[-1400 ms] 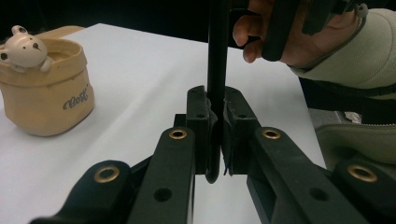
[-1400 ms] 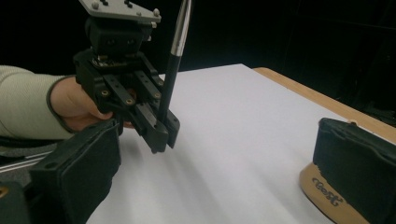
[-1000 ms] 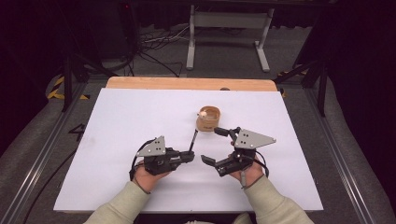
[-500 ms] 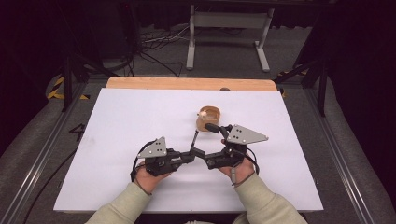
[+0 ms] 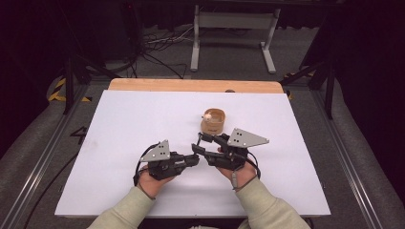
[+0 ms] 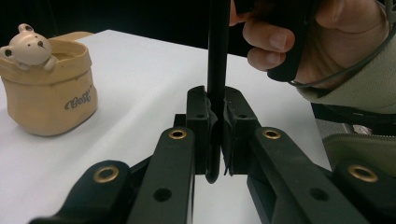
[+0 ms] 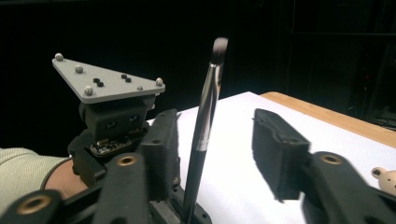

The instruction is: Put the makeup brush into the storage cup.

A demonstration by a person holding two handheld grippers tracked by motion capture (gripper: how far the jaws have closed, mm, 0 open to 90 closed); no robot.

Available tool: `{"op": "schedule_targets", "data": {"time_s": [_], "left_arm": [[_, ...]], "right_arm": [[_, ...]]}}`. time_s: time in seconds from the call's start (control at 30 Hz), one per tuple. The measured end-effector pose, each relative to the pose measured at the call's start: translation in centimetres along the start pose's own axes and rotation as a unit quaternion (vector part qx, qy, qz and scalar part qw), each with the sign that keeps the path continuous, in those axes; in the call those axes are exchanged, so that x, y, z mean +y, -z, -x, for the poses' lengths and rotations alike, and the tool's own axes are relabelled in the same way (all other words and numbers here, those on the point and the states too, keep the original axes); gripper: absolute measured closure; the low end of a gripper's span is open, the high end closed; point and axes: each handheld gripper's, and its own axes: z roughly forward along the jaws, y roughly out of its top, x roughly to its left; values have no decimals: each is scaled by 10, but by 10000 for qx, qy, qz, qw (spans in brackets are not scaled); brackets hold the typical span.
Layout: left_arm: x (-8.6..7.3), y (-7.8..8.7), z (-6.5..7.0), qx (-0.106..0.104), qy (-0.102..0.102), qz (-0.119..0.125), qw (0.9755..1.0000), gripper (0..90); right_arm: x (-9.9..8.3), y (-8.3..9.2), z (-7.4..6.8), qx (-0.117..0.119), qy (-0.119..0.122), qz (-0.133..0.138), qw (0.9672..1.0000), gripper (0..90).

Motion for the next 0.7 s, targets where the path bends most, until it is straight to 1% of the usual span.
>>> {"op": "schedule_targets", "data": {"time_s": [0.07, 0.17, 0.2, 0.23, 0.33, 0.4, 0.43, 0.53, 0.6, 0.63, 0.67, 0.7], "left_arm": [[0, 0, 0, 12, -1, 13, 10000, 828], [0, 0, 0, 27, -28, 13, 10000, 828], [0, 0, 0, 31, -38, 6, 10000, 828], [0, 0, 0, 31, -38, 6, 10000, 827], [0, 0, 0, 54, -39, 16, 10000, 828], [0, 0, 0, 52, -37, -3, 10000, 828], [0, 0, 0, 64, -71, -2, 10000, 828], [0, 0, 1, 59, -76, 6, 10000, 826], [0, 0, 1, 74, -68, -2, 9999, 824], [1, 0, 0, 48, -43, -23, 10000, 799], [1, 0, -1, 32, 53, 15, 10000, 737], [1, -1, -1, 41, 128, -3, 9999, 644]], "right_arm": [[-1, 0, -1, 37, 17, -34, 10000, 622], [-1, -1, -2, 77, 32, -73, 9999, 687], [0, -1, -3, 79, 19, -59, 9999, 725], [0, -1, -3, 79, 19, -59, 9999, 725], [0, 0, -3, 101, -7, -57, 9999, 798], [0, 0, -3, 116, -10, -67, 9999, 806], [0, 0, -3, 157, -57, -71, 9998, 812], [0, 0, -3, 201, -92, -60, 9997, 820], [1, -1, -2, 258, -158, -54, 9995, 826], [1, -1, -2, 285, -178, -61, 9994, 832], [1, -1, -2, 292, -169, -56, 9994, 833], [1, -1, -2, 283, -144, -58, 9995, 833]]}}
